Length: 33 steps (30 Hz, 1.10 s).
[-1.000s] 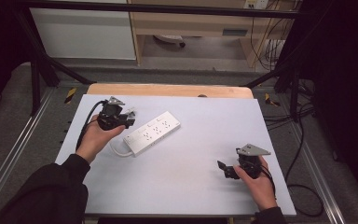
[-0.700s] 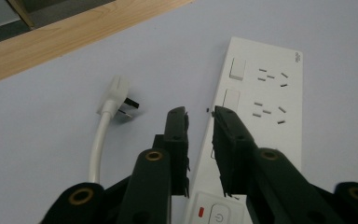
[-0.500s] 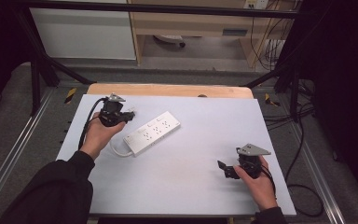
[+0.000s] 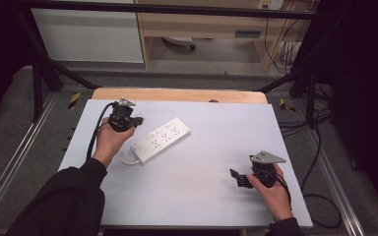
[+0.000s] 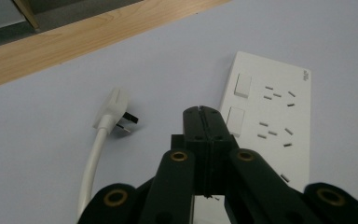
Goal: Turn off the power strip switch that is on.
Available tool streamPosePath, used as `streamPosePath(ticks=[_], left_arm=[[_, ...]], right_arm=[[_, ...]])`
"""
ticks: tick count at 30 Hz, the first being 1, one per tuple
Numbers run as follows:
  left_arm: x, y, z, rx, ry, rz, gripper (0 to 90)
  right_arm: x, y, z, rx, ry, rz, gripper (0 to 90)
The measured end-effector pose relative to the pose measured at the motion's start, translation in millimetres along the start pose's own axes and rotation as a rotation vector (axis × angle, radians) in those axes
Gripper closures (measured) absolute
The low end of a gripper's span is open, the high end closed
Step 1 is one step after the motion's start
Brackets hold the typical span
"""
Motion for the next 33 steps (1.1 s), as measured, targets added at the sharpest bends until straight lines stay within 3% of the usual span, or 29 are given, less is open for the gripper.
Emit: streamPosePath(ticks=[8, 13, 23, 25, 33], left_arm=[[3.6, 0.1, 2.0, 0.011, -0.006, 0.000, 90.0], [8.7, -1.9, 6.0, 0.022, -0.044, -0.015, 90.0], [16.0, -8.1, 8.3, 0.032, -0.038, -0.082, 90.0], [16.5, -7.6, 10.4, 0.050, -0.032, -0.085, 90.0], [21.4, -5.3, 14.5, 0.061, -0.029, -0.082, 90.0]], right_arm=[[1.6, -0.3, -0.5, 0.001, 0.004, -0.008, 5.1], [2.9, 0.6, -1.6, -0.001, 0.007, -0.008, 5.1], [3.2, -3.9, 0.6, 0.009, -0.010, -0.043, 5.6], [2.8, -3.5, 0.5, 0.011, -0.009, -0.040, 5.7], [3.8, -3.1, -0.7, 0.006, -0.003, -0.039, 5.6]])
Point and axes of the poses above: each handheld gripper's, and its own axes: x roughly forward along the jaws, y roughly out of its top, z roughly to its right, the point moved 7 cm from there along x, roughly forward along the jaws, and after that the axes turned 10 degrees about -x, right-handed, at the moved point
